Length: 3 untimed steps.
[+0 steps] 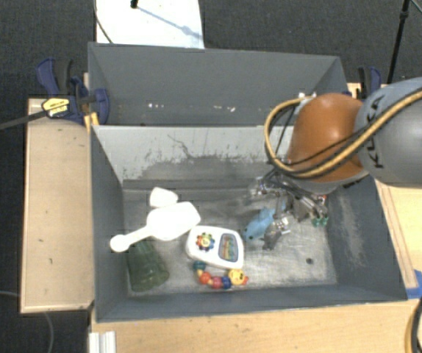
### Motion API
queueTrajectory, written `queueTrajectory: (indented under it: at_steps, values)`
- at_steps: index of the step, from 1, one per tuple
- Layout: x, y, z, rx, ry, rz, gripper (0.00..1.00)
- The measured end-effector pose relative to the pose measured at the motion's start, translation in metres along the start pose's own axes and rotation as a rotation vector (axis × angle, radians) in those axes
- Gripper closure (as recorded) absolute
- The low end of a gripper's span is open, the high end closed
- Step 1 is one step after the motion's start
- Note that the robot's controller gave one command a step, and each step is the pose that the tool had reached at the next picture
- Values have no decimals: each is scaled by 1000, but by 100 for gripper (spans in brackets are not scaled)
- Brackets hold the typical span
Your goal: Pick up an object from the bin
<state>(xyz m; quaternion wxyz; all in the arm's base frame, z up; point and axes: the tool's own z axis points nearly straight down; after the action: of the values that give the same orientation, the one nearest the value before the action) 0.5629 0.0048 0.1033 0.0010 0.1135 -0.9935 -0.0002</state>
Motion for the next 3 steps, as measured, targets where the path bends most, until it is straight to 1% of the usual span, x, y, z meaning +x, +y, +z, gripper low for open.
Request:
queueTrajectory:
  at_steps: [1,2,3]
  values:
    - [-6,-17,-11,1,-6,-211,0]
    - [-8,-16,32,1,-6,-187,0]
    - [-18,-16,28,5,-16,-440,100]
